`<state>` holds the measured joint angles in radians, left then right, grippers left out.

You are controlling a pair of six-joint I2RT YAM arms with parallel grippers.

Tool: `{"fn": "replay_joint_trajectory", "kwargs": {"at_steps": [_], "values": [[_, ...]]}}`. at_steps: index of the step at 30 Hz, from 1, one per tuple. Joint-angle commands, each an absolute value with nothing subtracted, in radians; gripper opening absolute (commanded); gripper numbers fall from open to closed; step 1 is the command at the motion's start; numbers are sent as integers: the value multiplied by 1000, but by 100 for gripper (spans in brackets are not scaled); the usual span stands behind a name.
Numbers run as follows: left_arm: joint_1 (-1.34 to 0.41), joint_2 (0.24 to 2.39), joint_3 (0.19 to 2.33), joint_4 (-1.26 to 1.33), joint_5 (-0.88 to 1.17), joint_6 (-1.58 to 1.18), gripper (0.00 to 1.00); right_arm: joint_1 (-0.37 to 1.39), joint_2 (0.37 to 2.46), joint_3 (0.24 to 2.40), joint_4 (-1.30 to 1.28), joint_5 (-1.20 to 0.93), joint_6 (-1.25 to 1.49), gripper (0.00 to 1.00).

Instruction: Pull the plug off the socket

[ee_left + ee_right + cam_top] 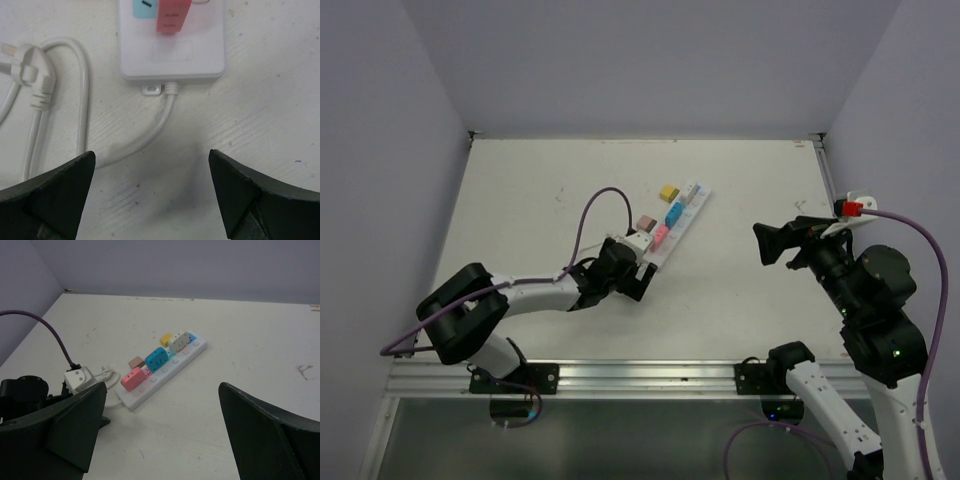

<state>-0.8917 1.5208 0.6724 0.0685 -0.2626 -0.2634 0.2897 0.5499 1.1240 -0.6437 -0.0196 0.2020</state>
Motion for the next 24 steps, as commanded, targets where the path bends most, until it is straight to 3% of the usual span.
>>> {"fn": "replay_joint_trajectory", "kwargs": {"at_steps": [1, 14, 24], "values": [[-893, 1508, 683, 270, -247, -199, 99, 295, 569, 1131, -649, -48, 206, 99], [-900, 1753, 862, 407, -304, -230, 100, 295, 569, 1143, -661, -23, 183, 99], [-916, 1829, 874, 440, -410, -245, 98, 295, 578, 1143, -663, -28, 178, 99]]}}
